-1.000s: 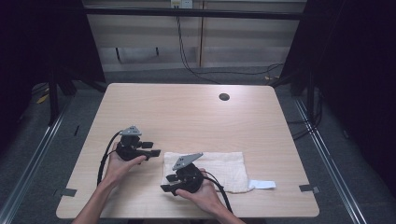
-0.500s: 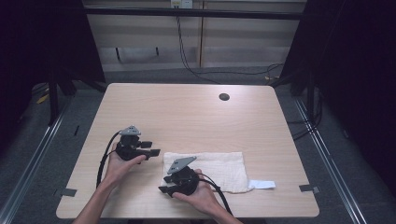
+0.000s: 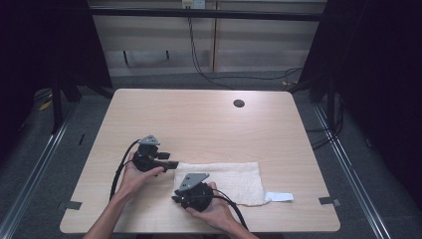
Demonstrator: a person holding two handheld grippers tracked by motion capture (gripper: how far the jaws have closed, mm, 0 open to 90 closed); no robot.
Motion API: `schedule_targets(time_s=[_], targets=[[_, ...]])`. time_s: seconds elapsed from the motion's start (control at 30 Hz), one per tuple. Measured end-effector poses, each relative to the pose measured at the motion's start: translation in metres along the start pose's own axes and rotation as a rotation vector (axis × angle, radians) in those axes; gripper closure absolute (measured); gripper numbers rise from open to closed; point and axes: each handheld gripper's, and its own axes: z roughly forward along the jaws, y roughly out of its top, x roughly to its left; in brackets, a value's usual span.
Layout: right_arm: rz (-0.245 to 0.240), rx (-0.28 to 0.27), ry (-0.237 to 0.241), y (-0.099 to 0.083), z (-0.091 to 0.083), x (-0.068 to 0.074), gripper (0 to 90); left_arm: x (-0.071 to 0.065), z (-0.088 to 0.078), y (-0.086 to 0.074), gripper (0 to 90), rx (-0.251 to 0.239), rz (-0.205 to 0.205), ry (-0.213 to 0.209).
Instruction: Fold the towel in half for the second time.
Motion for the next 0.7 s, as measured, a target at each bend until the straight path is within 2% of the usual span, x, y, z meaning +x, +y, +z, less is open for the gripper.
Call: schedule_targets(time_s=[0.27, 0.37, 0.53, 0.6, 0.63, 0.67, 0.7], targets=[[0.058, -0.013, 0.026, -0.001, 0.000, -0.005, 81.0, -0.003, 0.012, -0.001, 46.1, 0.054, 0.023, -0.007], [0.058, -0.014, 0.025, -0.001, 0.000, -0.005, 81.0, -0.002, 0.014, -0.001, 50.8, 0.066, 0.028, -0.014], [0.069, -0.018, 0.025, -0.002, 0.000, -0.006, 80.9, -0.003, 0.017, -0.002, 57.7, 0.069, 0.042, -0.038], [0.074, -0.016, 0.025, -0.002, 0.000, -0.006, 80.9, -0.004, 0.019, -0.002, 58.7, 0.059, 0.032, -0.036], [0.081, -0.015, 0.033, -0.002, 0.000, -0.006, 80.9, -0.005, 0.020, -0.002, 60.2, 0.059, 0.042, -0.041], [0.089, -0.015, 0.043, -0.002, 0.000, -0.006, 81.0, -0.008, 0.021, -0.002, 63.0, 0.065, 0.073, -0.041], [0.089, -0.015, 0.049, -0.002, 0.000, -0.007, 81.0, -0.010, 0.021, -0.002, 66.3, 0.062, 0.086, -0.030]])
